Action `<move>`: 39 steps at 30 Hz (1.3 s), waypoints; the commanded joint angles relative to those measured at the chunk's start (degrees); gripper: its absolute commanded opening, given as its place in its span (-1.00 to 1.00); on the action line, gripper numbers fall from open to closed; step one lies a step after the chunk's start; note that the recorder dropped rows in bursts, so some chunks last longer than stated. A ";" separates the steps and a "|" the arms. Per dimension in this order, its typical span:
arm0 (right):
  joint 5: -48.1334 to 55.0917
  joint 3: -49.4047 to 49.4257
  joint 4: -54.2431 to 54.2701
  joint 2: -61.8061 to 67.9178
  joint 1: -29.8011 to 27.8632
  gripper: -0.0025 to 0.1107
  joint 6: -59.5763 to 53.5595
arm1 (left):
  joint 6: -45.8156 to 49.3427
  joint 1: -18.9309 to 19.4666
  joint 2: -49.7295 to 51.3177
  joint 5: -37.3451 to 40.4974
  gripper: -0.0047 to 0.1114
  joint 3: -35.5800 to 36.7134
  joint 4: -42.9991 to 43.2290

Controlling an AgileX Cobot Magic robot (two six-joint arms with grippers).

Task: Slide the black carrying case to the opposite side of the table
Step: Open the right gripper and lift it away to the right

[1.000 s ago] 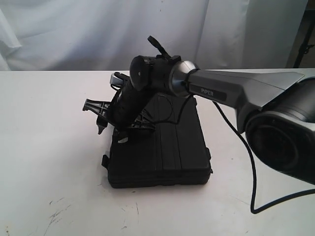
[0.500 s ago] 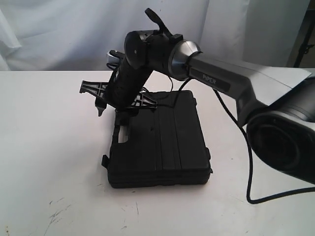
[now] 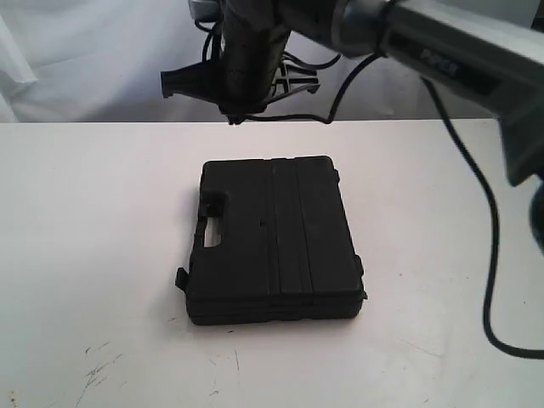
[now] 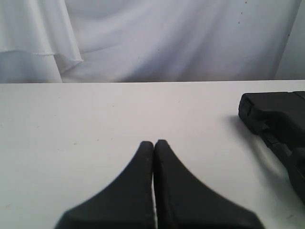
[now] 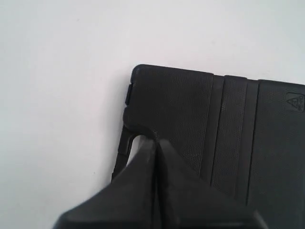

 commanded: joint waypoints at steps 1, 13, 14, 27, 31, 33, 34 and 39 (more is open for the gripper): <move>-6.62 11.13 -1.43 -8.81 0.89 -0.96 -0.99 | -0.06 0.17 -0.29 0.08 -0.92 0.24 -0.64; -37.67 61.79 -6.41 -43.62 1.15 -0.96 3.71 | -0.06 0.17 -0.29 0.08 -0.92 0.24 -0.64; -39.74 65.62 -6.41 -46.44 1.15 -0.96 3.83 | -0.06 0.17 -0.29 0.08 -0.92 0.24 -0.64; -40.77 87.00 -5.04 -64.07 1.15 -0.96 4.68 | -0.06 0.17 -0.29 0.08 -0.92 0.24 -0.64; -40.44 87.01 -14.27 -64.89 0.90 -0.96 5.65 | -0.06 0.17 -0.29 0.08 -0.92 0.24 -0.64; -40.58 87.01 -15.89 -66.58 0.80 -0.96 5.81 | -0.06 0.17 -0.29 0.08 -0.92 0.24 -0.64; -41.09 87.01 -16.97 -67.63 0.14 -0.96 5.81 | -0.06 0.17 -0.29 0.08 -0.92 0.24 -0.64; -41.09 87.01 -17.12 -74.02 -6.94 -0.96 5.81 | -0.08 0.17 -0.29 0.08 -0.92 0.24 -0.64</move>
